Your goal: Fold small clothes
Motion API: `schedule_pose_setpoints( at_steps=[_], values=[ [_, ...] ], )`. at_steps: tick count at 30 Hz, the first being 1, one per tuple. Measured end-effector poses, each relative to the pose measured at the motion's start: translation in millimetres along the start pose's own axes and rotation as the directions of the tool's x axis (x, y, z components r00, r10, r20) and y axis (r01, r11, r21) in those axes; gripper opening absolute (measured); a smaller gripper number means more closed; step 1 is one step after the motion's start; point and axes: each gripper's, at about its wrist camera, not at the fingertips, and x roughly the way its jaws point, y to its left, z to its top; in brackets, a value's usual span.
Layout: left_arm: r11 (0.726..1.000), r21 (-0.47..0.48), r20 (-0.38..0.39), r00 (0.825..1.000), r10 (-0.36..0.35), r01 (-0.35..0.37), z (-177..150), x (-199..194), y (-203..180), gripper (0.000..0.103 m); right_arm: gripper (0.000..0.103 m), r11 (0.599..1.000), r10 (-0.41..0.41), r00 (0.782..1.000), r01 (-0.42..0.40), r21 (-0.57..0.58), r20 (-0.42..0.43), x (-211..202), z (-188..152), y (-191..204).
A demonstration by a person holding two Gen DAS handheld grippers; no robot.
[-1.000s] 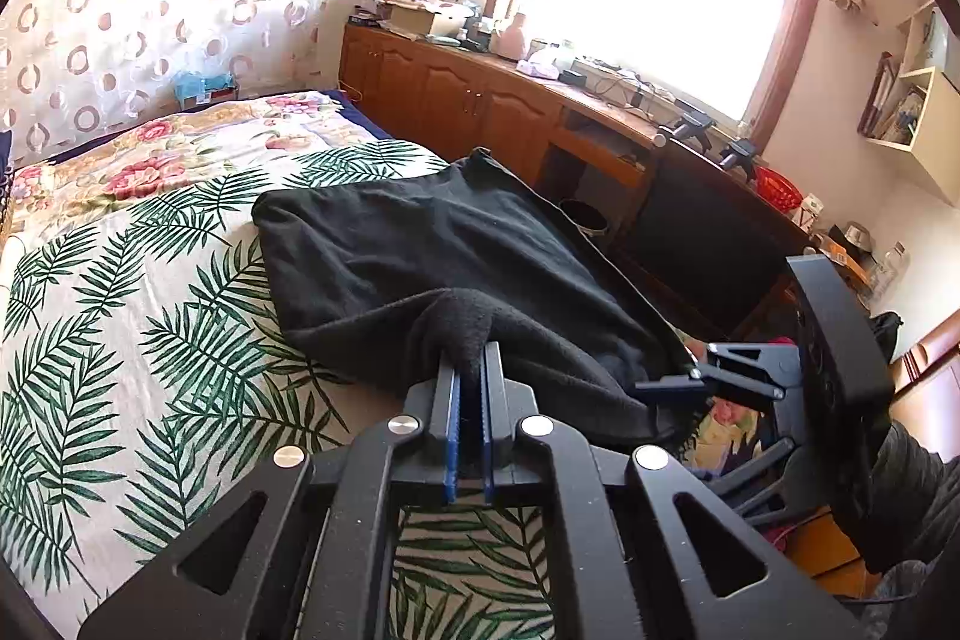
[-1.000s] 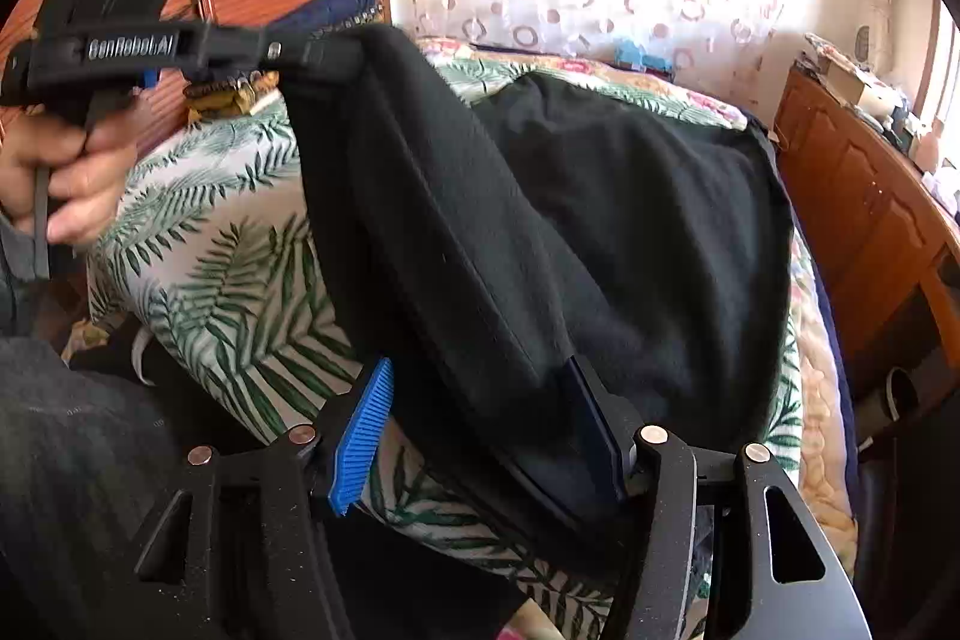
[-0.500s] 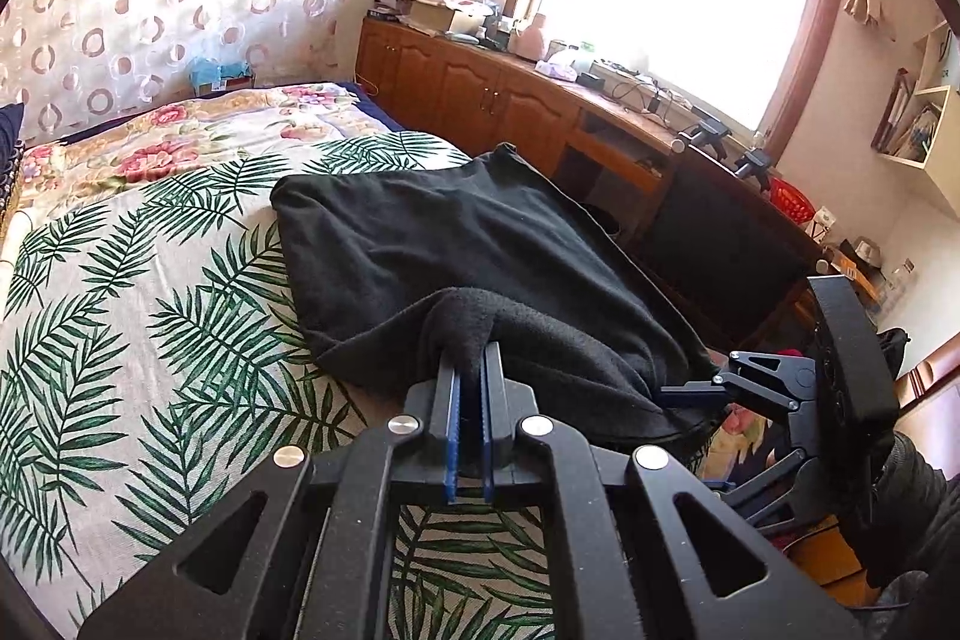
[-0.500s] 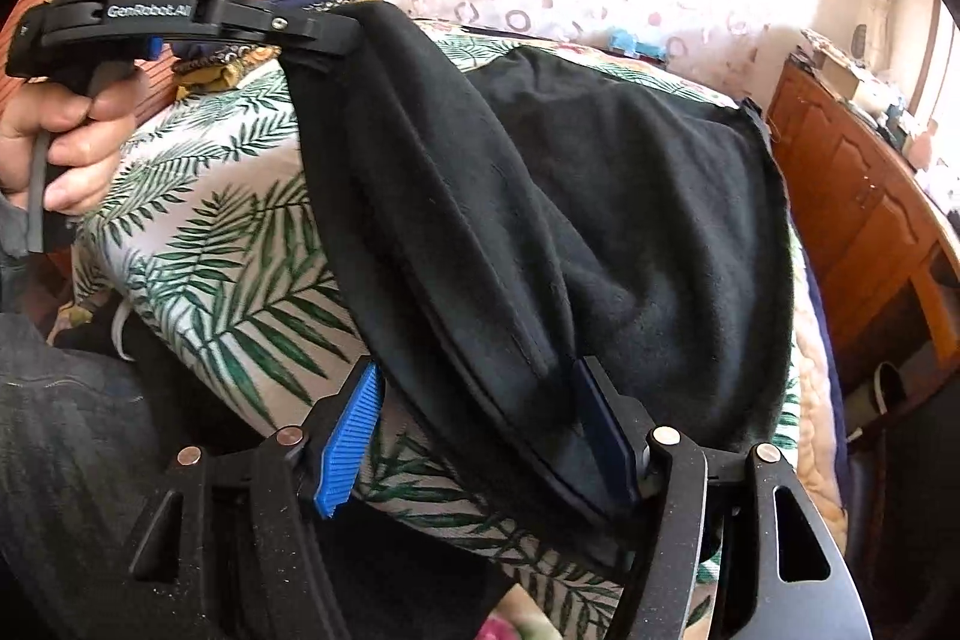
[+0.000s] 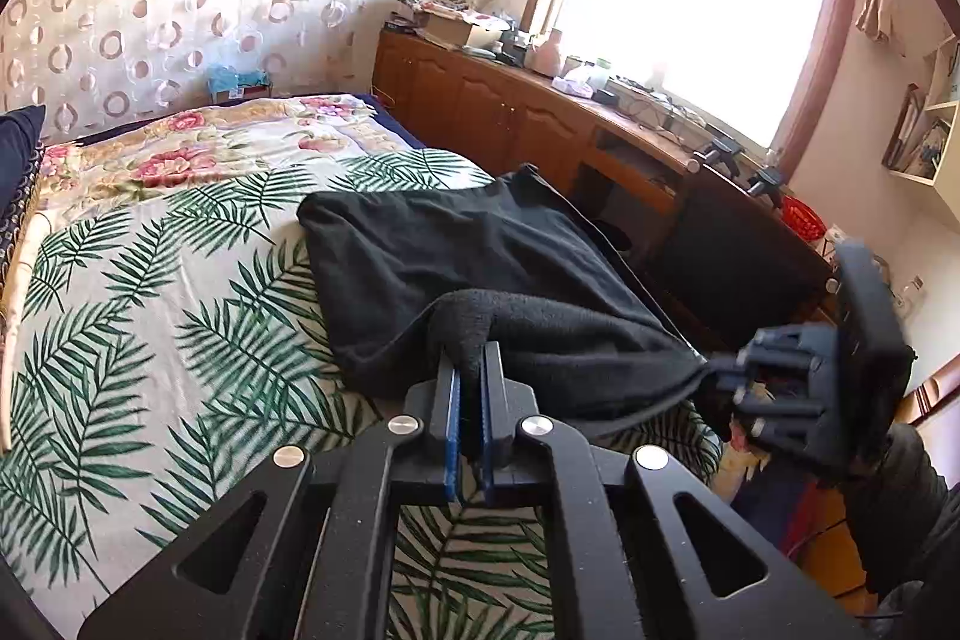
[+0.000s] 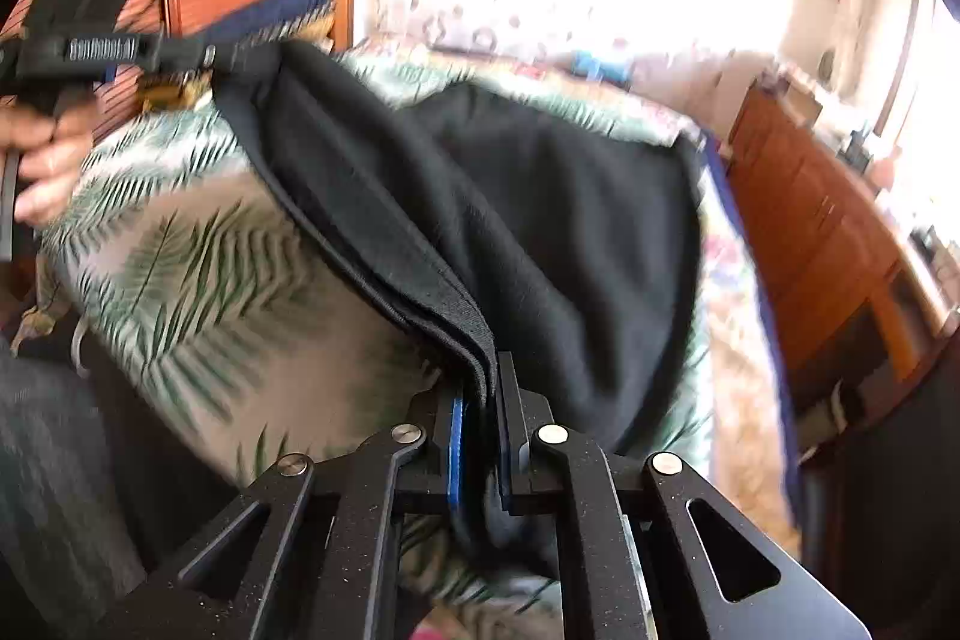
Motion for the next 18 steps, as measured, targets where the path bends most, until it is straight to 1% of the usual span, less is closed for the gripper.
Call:
schedule_pose_setpoints(
  at_steps=[3,7,11,15,18],
  values=[
    [1.0,0.003,0.007,1.0,0.013,-0.013,11,5,5,0.006,0.008,1.0,-0.023,0.996,0.022,0.01,0.082,-6,32,-15],
    [1.0,-0.005,0.017,0.999,0.028,-0.028,30,18,17,0.006,0.008,0.999,-0.048,0.99,0.05,-0.009,0.133,9,71,-28],
    [0.999,-0.018,0.019,0.999,0.046,-0.046,50,32,32,0.006,0.008,0.998,-0.058,0.988,0.062,-0.027,0.146,34,100,-37],
    [0.998,-0.029,0.022,0.998,0.059,-0.058,67,45,45,0.006,0.008,0.998,-0.052,0.988,0.058,-0.033,0.148,57,115,-47],
    [0.997,-0.028,0.01,0.998,0.07,-0.069,78,60,52,0.006,0.008,0.999,-0.042,0.989,0.047,-0.028,0.142,75,126,-56]
  ],
)
